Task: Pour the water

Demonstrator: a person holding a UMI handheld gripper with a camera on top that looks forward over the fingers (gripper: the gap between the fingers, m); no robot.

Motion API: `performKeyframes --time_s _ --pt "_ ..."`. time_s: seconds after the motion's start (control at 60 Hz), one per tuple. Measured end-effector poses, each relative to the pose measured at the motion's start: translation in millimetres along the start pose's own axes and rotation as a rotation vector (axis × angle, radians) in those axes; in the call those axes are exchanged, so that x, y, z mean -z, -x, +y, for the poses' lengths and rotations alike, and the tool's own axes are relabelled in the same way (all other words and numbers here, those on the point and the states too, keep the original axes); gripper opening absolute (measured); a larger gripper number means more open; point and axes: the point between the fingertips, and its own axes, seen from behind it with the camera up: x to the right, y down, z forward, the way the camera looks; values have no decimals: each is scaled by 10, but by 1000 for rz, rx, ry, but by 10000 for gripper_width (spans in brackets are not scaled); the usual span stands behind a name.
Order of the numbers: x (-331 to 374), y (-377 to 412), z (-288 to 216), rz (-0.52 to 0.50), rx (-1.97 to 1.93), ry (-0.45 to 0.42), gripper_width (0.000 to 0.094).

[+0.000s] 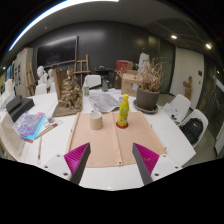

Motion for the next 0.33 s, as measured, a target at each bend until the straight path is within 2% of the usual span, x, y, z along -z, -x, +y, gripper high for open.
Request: performKeyframes --time_s 0.217,0.333 --pt "138 -118 9 26 51 -19 862" --pt "149 -103 6 -10 50 -19 862"
